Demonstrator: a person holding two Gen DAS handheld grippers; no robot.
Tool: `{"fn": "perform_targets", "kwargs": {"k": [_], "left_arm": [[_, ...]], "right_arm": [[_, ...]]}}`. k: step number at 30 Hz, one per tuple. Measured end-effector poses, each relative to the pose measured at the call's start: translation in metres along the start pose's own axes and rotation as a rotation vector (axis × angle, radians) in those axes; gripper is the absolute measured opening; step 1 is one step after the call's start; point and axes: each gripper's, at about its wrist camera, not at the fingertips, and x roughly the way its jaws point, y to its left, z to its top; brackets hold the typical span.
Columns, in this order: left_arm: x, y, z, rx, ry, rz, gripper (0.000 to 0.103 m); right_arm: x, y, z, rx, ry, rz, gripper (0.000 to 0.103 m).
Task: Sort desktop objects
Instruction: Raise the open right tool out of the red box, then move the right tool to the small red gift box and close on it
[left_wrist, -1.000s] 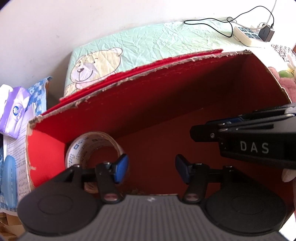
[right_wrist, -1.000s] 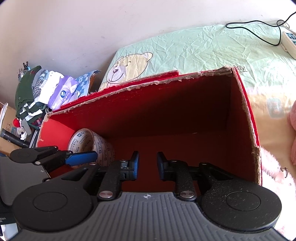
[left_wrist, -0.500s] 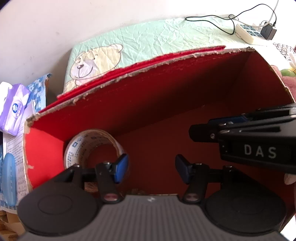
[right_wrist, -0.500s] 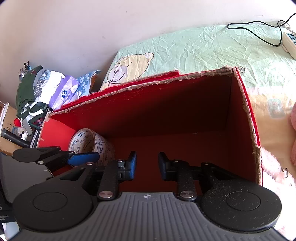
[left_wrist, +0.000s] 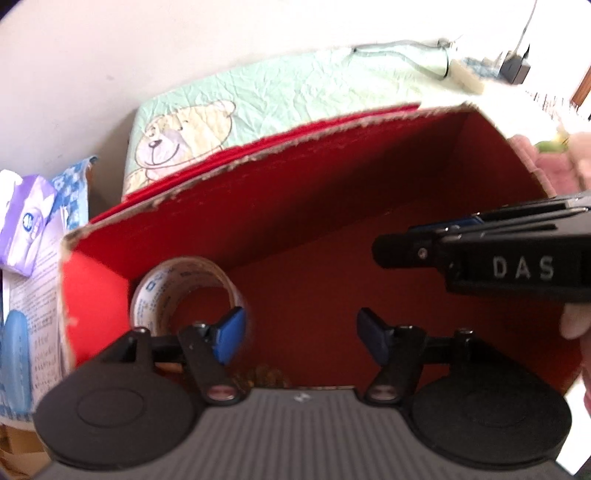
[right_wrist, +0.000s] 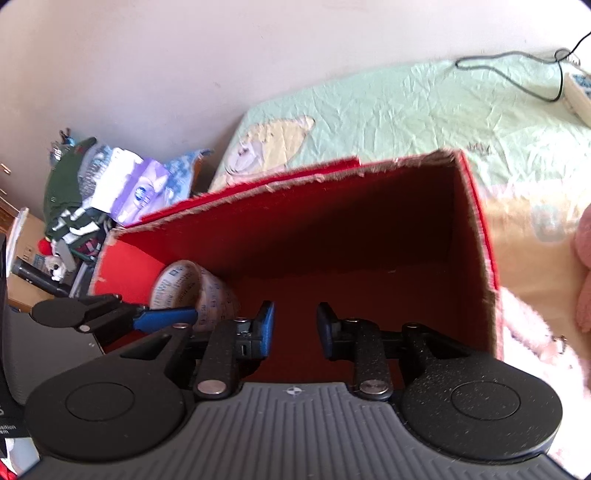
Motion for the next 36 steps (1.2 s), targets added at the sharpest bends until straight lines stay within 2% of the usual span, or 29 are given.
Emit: {"fn": "perform_targets", "kwargs": {"k": [4,8,9,12,13,17,21,24,28,33,36], "left_arm": [[-0.035,-0.004,-0.019,-0.047,-0.079,-0.004,0.072],[-0.066,-0.011,-0.046,-0.11,-0.158,0.023,0.083],[-0.073,-0.012,-0.052,-0.133,-0.172,0.031,0.083],[-0.1,-0.015,-0.086,-0.189,-0.224,0.031,0.085],[-0.106,-0.017,-0.095,-0.209,-0.234,0.019,0.09],[-0.117,-0.028,-0.135,-0.264,-0.23,-0.019,0.091],[-0.112,-0.042,-0.158,-0.316,-0.226,-0.07,0.091],[-0.107,-0.056,-0.172,-0.343,-0.226,-0.122,0.093],[-0.094,-0.072,-0.183,-0.361,-0.203,-0.147,0.094],[-0.088,-0.088,-0.188,-0.335,-0.19,-0.142,0.094],[-0.085,-0.093,-0.187,-0.311,-0.2,-0.142,0.094]], "right_arm": [[-0.033,0.004,-0.01,-0.026,-0.092,0.046,0.029],[-0.063,0.0,-0.027,-0.04,-0.161,0.105,0.029],[-0.07,-0.001,-0.034,-0.049,-0.174,0.119,0.029],[-0.089,-0.001,-0.052,-0.089,-0.219,0.154,0.029],[-0.097,-0.001,-0.059,-0.109,-0.241,0.166,0.03],[-0.122,-0.003,-0.086,-0.167,-0.287,0.208,0.03],[-0.13,-0.012,-0.107,-0.202,-0.277,0.213,0.03],[-0.124,-0.025,-0.123,-0.185,-0.229,0.204,0.03],[-0.108,-0.044,-0.139,-0.112,-0.14,0.169,0.031],[-0.098,-0.063,-0.146,0.005,-0.07,0.201,0.033],[-0.094,-0.065,-0.153,0.038,-0.033,0.219,0.041]]}}
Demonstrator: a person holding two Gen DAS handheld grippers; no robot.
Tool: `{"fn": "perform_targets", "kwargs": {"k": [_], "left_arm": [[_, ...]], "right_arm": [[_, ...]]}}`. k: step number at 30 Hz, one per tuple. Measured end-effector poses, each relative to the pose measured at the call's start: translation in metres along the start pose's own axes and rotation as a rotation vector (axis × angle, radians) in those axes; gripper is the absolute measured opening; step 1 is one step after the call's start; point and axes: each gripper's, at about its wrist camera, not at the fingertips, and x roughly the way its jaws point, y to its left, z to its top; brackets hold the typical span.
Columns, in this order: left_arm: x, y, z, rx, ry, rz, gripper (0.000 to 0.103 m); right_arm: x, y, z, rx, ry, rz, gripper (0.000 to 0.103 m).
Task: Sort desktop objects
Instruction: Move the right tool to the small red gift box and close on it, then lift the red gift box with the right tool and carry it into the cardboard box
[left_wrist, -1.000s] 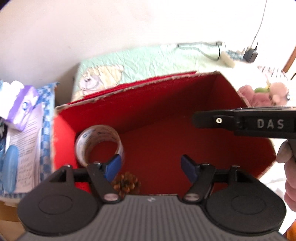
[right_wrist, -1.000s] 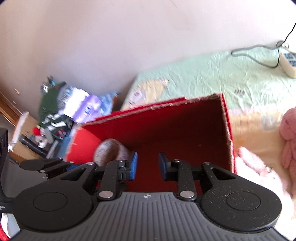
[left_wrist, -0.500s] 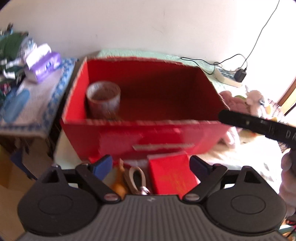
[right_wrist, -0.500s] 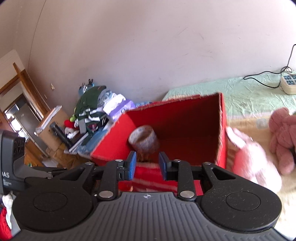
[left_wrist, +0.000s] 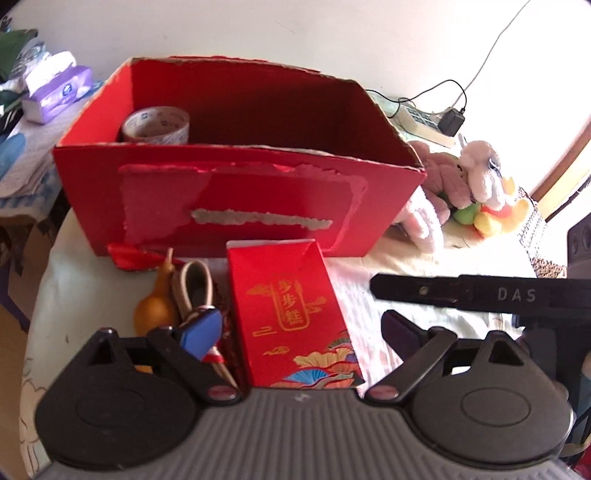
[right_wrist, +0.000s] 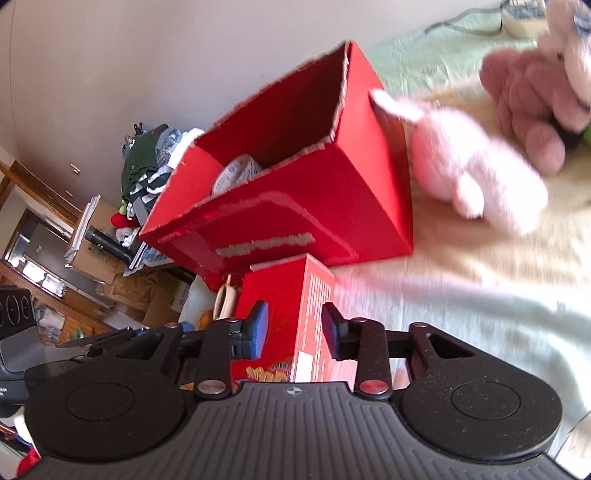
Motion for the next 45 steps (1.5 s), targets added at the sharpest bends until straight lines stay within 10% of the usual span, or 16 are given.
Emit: {"fn": "perform_targets", "kwargs": {"k": [14,31,45], "left_arm": [[0.041,0.01,-0.007,-0.023,0.103,-0.056,0.093],[0.05,-0.055,-0.01,0.327,0.155,-0.035,0.09],[0.028,-0.134,0.006,0.511,0.065,-0.242,0.08]], "right_arm": [[0.016,-0.014,-0.015,0.075,0.056,0.005,0.041],[0.004,-0.031,-0.026,0.12,0.116,-0.013,0.043],[-0.101,-0.046,-0.046,0.18,-0.108,-0.161,0.042]]}}
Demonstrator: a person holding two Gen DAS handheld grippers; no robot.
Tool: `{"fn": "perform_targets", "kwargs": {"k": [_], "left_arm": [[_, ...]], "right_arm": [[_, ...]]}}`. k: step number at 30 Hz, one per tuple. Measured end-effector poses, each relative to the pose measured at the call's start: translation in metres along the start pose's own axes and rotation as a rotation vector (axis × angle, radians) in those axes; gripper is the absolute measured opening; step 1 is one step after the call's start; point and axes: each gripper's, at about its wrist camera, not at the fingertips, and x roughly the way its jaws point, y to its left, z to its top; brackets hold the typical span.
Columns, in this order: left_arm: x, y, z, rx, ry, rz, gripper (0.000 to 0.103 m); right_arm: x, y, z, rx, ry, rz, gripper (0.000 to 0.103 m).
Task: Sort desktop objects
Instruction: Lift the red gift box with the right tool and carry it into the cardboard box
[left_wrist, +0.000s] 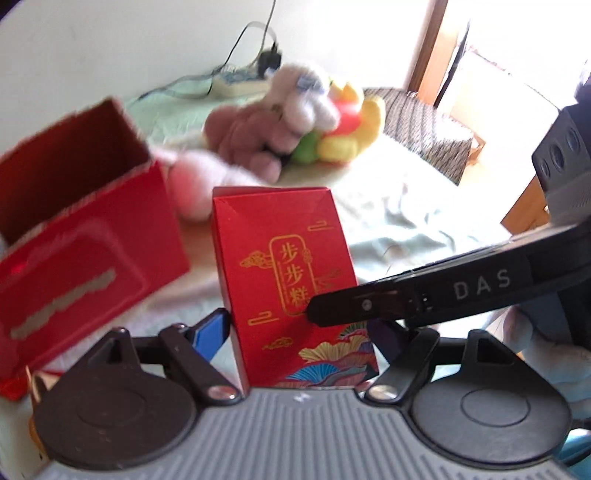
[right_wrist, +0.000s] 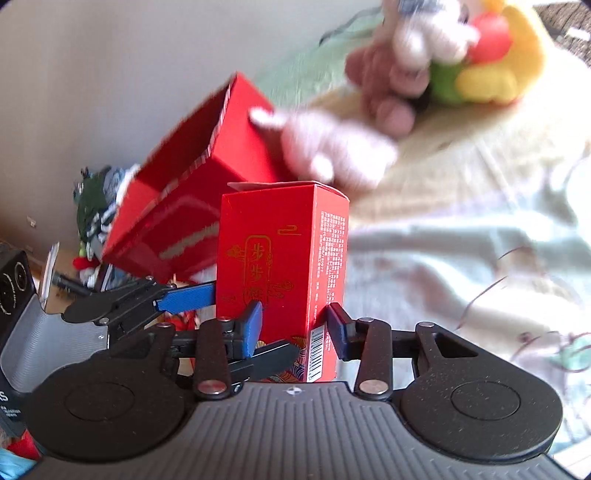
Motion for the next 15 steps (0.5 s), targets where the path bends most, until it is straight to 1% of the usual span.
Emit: {"fn": "perform_targets", "kwargs": {"k": [2,4,6,9,12,15], "left_arm": [[-0.012,-0.004,0.011,0.009,-0.048,0.002,0.08],[-0.026,-0.006,0.025,0.028,-0.108,0.019,0.08],[-0.042,-0.005,0.039,0.045,-0.17,0.05,0.08],[-0.063,0.004,0.059,0.068,-0.252,0.115,0.08],[-0.077,0.024,0.078,0.068,-0.3,0.177,0.081],[-0.084,0.053,0.091,0.049,-0.32,0.24,0.081]], "right_arm": [[-0.015,0.006,0.005,-0.009,-0.061,0.008,0.041],[-0.028,0.017,0.013,-0.05,-0.126,0.014,0.041],[-0.037,0.033,0.024,-0.098,-0.191,0.024,0.041],[-0.042,0.056,0.046,-0.169,-0.261,0.055,0.041],[-0.033,0.079,0.071,-0.23,-0.292,0.096,0.041],[-0.01,0.104,0.098,-0.279,-0.276,0.129,0.041]]}}
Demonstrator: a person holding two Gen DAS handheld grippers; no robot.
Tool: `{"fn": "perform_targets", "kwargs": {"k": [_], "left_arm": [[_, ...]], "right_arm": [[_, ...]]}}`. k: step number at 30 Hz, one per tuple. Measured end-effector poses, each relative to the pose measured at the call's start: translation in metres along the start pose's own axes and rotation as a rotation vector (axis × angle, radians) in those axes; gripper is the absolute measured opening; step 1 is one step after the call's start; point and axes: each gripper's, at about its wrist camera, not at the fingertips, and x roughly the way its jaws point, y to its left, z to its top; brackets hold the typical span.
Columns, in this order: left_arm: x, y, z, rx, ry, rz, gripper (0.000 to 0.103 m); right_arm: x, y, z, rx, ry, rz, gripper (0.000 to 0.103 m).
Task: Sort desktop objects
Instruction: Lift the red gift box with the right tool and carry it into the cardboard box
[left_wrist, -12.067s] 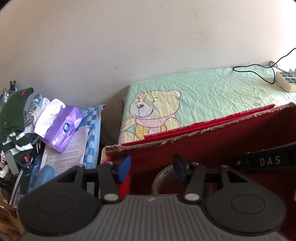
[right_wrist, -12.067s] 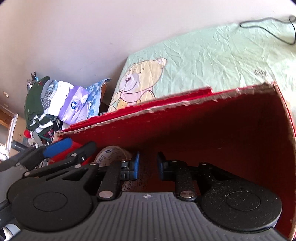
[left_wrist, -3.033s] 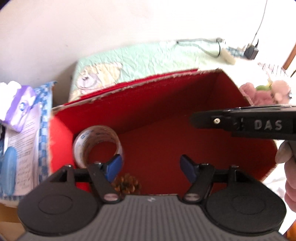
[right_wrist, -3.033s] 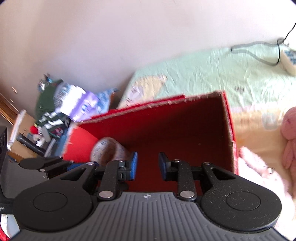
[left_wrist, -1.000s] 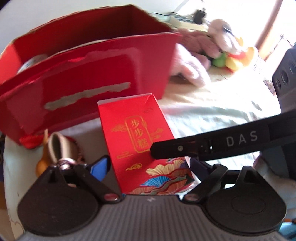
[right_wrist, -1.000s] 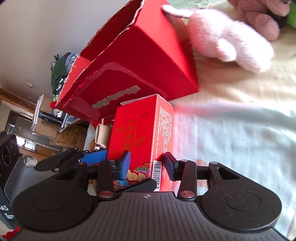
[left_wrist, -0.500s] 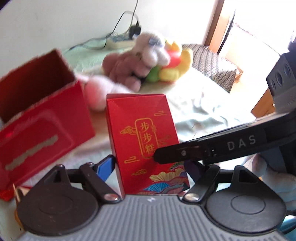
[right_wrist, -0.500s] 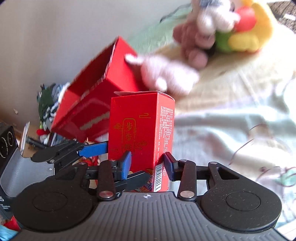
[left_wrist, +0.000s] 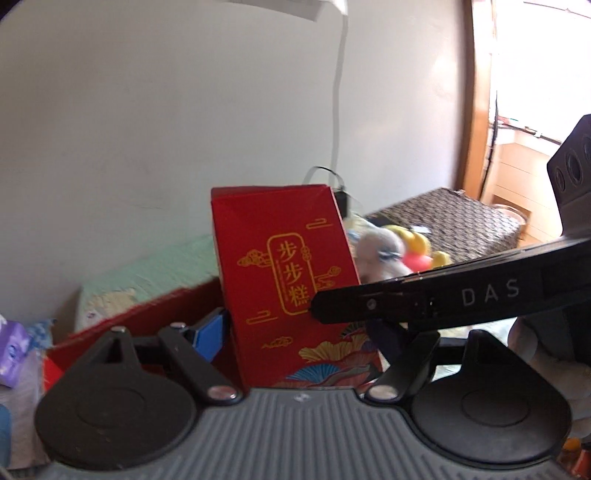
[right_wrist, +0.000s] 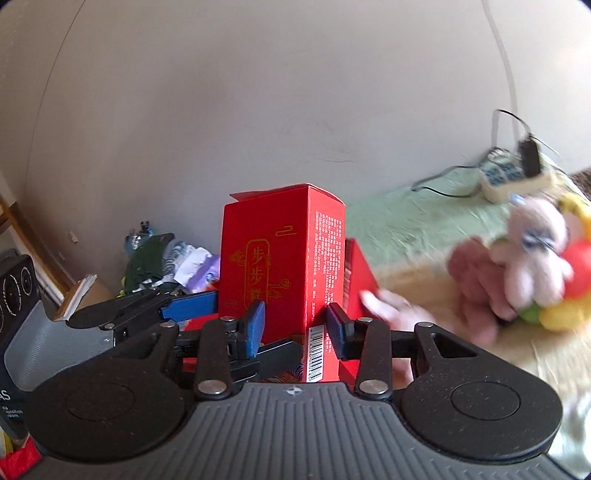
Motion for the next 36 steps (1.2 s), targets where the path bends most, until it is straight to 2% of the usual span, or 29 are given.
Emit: {"fn": "perform_targets", "kwargs": {"k": [5,11,18,21,25,30,34,36], "left_arm": [[0.017,0.057,0.001,-0.064,0.049,0.058,0.08],[0.062,0.114,-0.016,-0.14,0.19,0.061,0.081],[0.103,0.147,-0.052,-0.27,0.375,0.035,0.081],[0.118,0.152,-0.058,-0.291,0.44,0.045,0.08],[0.135,0.157,-0.063,-0.308,0.525,0.048,0.078],[0.138,0.162,-0.061,-0.342,0.58,0.036,0.078],[0.142,0.163,-0.061,-0.314,0.613,0.029,0.075],[0.142,0.163,-0.061,-0.288,0.61,0.039,0.077]], "right_arm": [[0.072,0.02,0.025,-0.03,0.111,0.038,0.041],[0.153,0.03,0.025,-0.04,0.292,0.003,0.041],[0.217,0.026,0.005,-0.024,0.512,-0.069,0.041],[0.233,0.026,0.002,-0.013,0.588,-0.083,0.041],[0.248,0.031,-0.001,-0.055,0.64,-0.106,0.042],[0.263,0.029,-0.005,-0.088,0.669,-0.136,0.04],[0.272,0.022,-0.011,-0.085,0.693,-0.162,0.035],[0.272,0.018,-0.011,-0.065,0.695,-0.147,0.035]]}}
